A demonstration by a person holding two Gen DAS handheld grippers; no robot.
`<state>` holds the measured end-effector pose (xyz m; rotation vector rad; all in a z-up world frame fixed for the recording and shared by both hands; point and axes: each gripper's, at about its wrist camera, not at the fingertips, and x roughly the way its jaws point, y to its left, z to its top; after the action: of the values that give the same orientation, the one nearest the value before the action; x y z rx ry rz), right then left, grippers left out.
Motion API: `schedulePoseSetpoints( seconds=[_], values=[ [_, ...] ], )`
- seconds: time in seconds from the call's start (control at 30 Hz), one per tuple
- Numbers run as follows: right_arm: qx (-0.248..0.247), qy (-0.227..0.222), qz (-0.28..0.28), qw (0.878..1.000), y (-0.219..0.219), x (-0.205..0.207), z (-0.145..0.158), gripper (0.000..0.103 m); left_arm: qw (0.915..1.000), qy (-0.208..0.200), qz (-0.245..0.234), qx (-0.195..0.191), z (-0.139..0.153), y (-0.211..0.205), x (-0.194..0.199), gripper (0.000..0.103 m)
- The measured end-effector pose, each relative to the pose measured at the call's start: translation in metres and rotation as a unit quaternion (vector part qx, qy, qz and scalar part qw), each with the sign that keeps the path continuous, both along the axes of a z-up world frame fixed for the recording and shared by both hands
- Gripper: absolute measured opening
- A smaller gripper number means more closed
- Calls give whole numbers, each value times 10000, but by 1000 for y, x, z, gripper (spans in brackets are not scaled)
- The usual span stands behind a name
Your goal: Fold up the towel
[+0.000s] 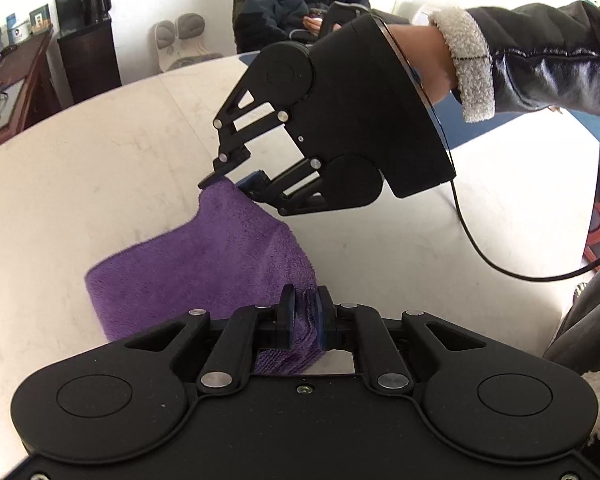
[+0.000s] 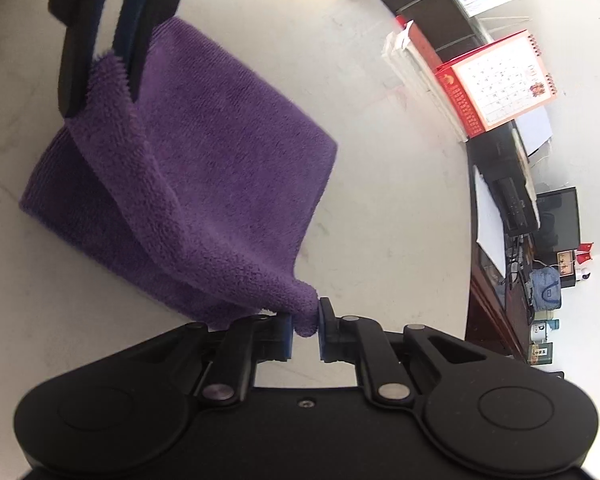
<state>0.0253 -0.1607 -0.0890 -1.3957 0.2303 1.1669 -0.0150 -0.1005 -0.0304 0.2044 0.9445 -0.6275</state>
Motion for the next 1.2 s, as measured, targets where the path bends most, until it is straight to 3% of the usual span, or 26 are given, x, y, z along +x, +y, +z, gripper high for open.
schedulePoseSetpoints(
  seconds=[0.13,0.23,0.33,0.53,0.7,0.87,0.93,1.1,1.2],
  values=[
    [620,-52,20,9981,11,-1,26,9,9993,-330,167,-62,19,17,0,8],
    [915,-39,-13,9958,15,-1,38,9,9979,-617,137,140,27,22,1,8],
    [756,-25,-40,9971,11,0,30,9,9989,-400,-110,215,8,11,4,8],
    [24,29,-96,9999,-9,2,-9,9,9959,453,-689,374,-46,-27,-7,8],
    [-79,132,-259,9995,-17,1,-16,10,9969,526,-524,258,-45,-16,-9,8],
    [-136,34,-328,9994,-21,-2,-26,22,9976,513,-273,366,-42,-2,-1,8],
    [-107,6,-385,9992,-23,-4,-26,31,9974,559,-205,408,-42,8,0,8],
    [280,105,-1236,9919,-40,-5,-7,34,9971,624,-72,419,-40,24,-3,8],
    [919,856,-2549,9588,-55,-6,21,34,9978,557,-33,366,-36,31,-9,8]
  ],
)
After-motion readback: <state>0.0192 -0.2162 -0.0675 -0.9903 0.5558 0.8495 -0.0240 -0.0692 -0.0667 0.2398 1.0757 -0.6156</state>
